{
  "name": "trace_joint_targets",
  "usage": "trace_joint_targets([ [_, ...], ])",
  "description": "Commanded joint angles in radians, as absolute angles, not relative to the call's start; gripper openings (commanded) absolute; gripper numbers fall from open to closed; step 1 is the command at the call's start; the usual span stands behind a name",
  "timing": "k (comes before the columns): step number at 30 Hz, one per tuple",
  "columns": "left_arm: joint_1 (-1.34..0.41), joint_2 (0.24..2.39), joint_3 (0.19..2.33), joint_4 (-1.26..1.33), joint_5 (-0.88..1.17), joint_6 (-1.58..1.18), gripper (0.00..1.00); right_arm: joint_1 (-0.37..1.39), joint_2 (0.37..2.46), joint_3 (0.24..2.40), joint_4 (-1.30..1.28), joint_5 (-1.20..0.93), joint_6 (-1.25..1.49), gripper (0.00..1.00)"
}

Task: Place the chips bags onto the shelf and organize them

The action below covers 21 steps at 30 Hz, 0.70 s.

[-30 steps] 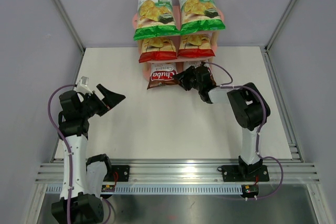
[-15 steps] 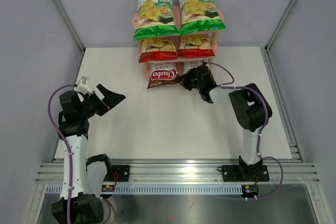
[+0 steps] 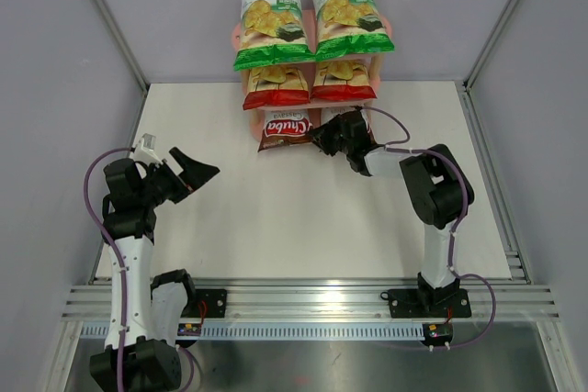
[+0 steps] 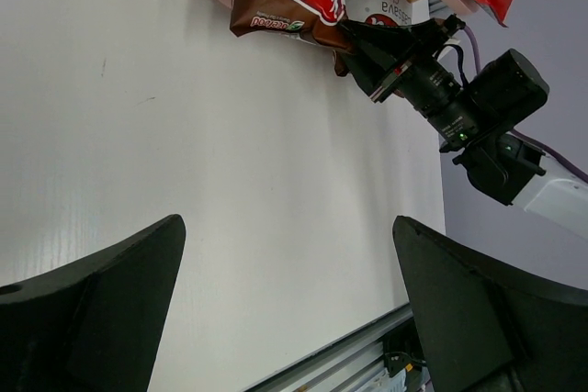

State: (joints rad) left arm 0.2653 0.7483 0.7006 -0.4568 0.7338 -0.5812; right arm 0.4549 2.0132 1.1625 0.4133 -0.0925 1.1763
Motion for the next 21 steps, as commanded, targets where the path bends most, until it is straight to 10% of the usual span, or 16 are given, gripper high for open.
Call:
trace_joint_targets([
  [1,0.261,0.744,0.747,-0.460,0.707,-0.551,0.99,0.442,1.915,1.134,0.434,-0.064,1.164,0.38],
  [21,0.183,0.761,0.874,-0.604,0.256,-0.301,0.99,0.431,1.136,0.861,-0.076,0.170,0.665,0.83],
])
